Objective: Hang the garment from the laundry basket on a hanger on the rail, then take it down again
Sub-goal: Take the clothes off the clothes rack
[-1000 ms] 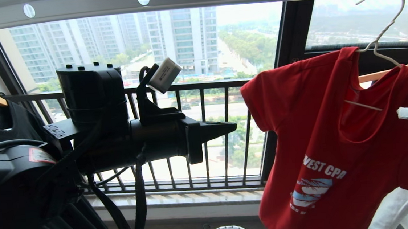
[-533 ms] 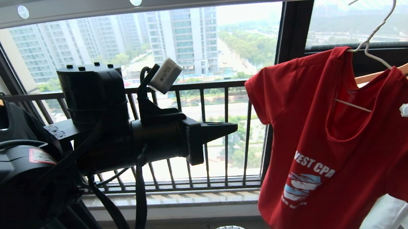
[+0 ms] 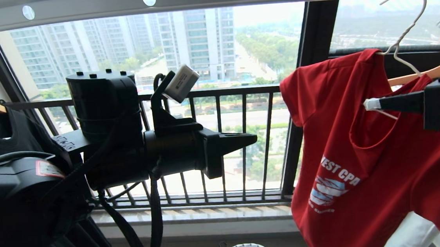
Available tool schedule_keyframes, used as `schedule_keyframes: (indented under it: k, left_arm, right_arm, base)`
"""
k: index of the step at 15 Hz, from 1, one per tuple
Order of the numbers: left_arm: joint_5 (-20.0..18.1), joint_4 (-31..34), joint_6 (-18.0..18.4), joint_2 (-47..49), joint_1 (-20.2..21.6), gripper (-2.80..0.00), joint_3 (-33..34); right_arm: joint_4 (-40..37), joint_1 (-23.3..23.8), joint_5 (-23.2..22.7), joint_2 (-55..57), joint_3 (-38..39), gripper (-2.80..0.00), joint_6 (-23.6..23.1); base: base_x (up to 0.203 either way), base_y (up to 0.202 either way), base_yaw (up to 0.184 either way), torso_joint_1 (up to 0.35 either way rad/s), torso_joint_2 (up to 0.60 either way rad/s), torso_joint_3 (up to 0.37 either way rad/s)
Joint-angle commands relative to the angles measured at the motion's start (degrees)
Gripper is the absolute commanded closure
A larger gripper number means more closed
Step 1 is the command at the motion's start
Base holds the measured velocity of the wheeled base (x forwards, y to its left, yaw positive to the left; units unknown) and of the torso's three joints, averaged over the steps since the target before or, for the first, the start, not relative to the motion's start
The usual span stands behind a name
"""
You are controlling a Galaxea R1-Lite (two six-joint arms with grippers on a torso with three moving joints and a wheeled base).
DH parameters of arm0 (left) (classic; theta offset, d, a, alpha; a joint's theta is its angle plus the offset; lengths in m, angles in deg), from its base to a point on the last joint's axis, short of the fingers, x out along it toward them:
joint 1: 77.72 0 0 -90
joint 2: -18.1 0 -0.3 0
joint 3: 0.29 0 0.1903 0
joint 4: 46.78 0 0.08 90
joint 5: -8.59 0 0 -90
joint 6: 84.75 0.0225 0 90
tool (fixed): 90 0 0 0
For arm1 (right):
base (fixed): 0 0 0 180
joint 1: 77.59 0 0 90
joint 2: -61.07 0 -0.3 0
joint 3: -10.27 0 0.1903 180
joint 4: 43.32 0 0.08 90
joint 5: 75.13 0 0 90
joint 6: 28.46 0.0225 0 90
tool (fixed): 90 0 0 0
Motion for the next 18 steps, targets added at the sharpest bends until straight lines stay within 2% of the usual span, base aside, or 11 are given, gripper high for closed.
schedule_keyframes:
  k: [1,6,15,16,17,18]
  left_arm:
    - [-0.14,-0.18,-0.1,0.38,0.08,0.0,-0.01]
    - [-0.14,-0.18,-0.1,0.56,0.07,0.0,-0.01]
    - [-0.14,-0.18,-0.1,0.38,0.04,0.0,-0.01]
    - [-0.14,-0.18,-0.1,0.38,0.0,0.0,-0.01]
    - [-0.13,-0.19,-0.1,0.38,0.0,0.0,-0.01]
    - [-0.12,-0.18,-0.1,0.32,0.0,0.0,-0.01]
  right_arm:
    - [2.89,-0.18,2.28,6.32,-0.72,0.0,0.01]
    - [9.46,1.91,6.38,9.25,-0.81,0.0,-0.16]
    - [9.56,4.03,6.92,4.57,1.92,0.0,-0.16]
    - [9.56,4.48,7.14,4.07,1.96,-2.02,-0.23]
    - [9.56,4.73,8.05,3.62,2.17,-2.8,-0.25]
    - [9.56,4.73,9.25,3.03,2.34,-2.8,-0.25]
  base:
    - [0.0,0.0,0.0,0.0,0.0,0.0]
    - [0.0,0.0,0.0,0.0,0.0,0.0]
    - [0.0,0.0,0.0,0.0,0.0,0.0]
    - [0.0,0.0,0.0,0.0,0.0,0.0]
    - [0.0,0.0,0.0,0.0,0.0,0.0]
    - [0.0,0.0,0.0,0.0,0.0,0.0]
